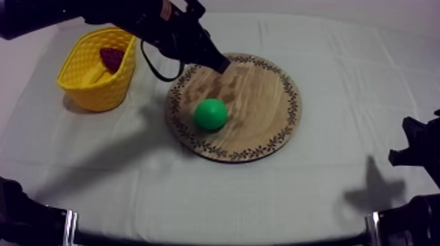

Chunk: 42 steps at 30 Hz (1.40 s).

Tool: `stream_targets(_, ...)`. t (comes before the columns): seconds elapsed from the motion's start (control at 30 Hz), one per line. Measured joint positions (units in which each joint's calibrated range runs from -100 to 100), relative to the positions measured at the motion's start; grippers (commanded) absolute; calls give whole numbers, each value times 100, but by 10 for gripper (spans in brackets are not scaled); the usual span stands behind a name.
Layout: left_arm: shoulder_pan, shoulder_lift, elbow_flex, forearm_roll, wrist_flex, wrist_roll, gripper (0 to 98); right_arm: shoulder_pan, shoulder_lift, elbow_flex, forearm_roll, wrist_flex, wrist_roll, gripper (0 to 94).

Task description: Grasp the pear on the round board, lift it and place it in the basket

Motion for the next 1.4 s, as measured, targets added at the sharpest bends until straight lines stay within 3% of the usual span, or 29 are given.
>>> stream_targets(0.17,-7,-26,-21,27,134,135,457,0,0,0,0,0,0,5)
stream_targets(0.33,-44,-36,-26,85,297,188,812,0,0,0,0,0,0,5)
stream_targets(0.43,-52,-17,-42,126,447,171,910,0,0,0,0,0,0,5)
stream_targets(0.7,-40,53,-4,148,739,218,960,0,0,0,0,0,0,5)
stream_targets(1.4,-99,1543,-166,190,592,702,962,0,0,0,-10,-1,0,5)
